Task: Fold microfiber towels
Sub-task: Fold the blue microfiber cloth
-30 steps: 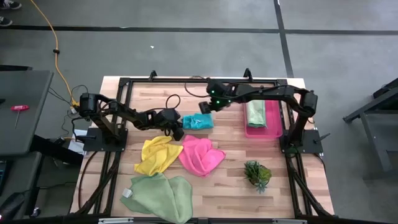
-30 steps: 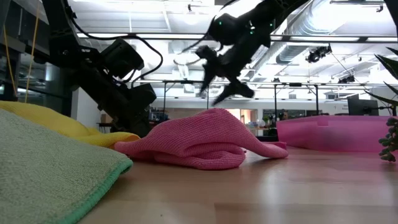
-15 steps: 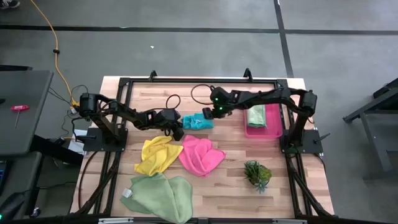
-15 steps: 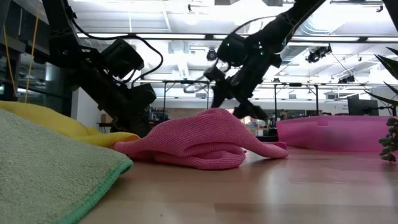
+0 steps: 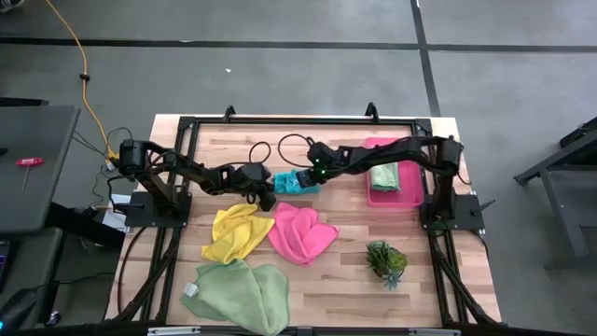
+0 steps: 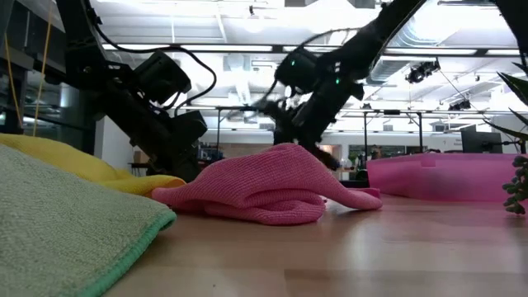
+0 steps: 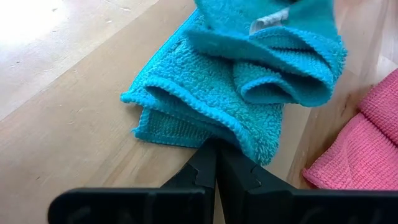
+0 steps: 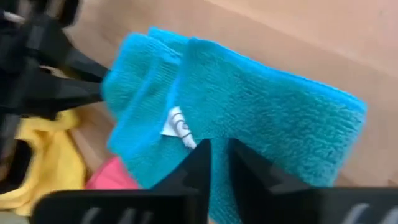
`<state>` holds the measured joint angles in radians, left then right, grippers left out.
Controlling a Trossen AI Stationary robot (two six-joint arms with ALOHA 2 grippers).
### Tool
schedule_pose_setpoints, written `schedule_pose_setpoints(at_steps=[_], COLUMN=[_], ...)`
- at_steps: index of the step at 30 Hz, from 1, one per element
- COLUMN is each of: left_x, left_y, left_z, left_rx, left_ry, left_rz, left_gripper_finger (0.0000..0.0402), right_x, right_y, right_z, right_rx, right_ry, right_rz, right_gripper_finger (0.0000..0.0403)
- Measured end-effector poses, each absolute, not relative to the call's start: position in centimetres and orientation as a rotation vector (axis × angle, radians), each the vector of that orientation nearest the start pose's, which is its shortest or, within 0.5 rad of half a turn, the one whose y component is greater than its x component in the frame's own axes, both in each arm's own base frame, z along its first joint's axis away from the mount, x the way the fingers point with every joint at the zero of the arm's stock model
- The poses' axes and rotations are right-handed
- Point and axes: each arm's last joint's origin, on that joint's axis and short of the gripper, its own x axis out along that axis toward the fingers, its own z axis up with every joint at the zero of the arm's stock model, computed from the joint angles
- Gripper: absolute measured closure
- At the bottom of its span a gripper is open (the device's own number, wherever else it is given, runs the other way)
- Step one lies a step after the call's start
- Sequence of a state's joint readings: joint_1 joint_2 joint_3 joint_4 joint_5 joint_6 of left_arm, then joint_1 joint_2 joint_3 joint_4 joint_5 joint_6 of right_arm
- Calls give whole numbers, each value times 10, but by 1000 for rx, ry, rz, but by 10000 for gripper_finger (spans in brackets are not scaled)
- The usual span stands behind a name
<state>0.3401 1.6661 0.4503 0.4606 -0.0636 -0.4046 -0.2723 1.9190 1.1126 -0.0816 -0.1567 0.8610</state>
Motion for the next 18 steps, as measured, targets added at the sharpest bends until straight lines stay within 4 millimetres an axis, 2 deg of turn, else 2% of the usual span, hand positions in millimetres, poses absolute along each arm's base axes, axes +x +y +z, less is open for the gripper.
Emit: schedule_pose_setpoints(at_steps=[4, 8, 14, 18], left_x=[242, 242, 241, 240], left_y=[87, 87, 88, 90], left_z=[91, 91, 92, 101], left_rx=[-485, -486, -466, -462], left_ry=[667, 667, 670, 648], left_rz=[533, 533, 523, 487], left_gripper_finger=[402, 401, 401, 401], right_x=[379, 382, 376, 364], right_y=[-94, -91, -104, -114], right_z=[131, 134, 162, 184], right_rx=[1015, 1022, 955, 894], right_ry=[764, 738, 657, 631], right_rz=[-427, -386, -350, -357], right_gripper_finger=[397, 392, 382, 382])
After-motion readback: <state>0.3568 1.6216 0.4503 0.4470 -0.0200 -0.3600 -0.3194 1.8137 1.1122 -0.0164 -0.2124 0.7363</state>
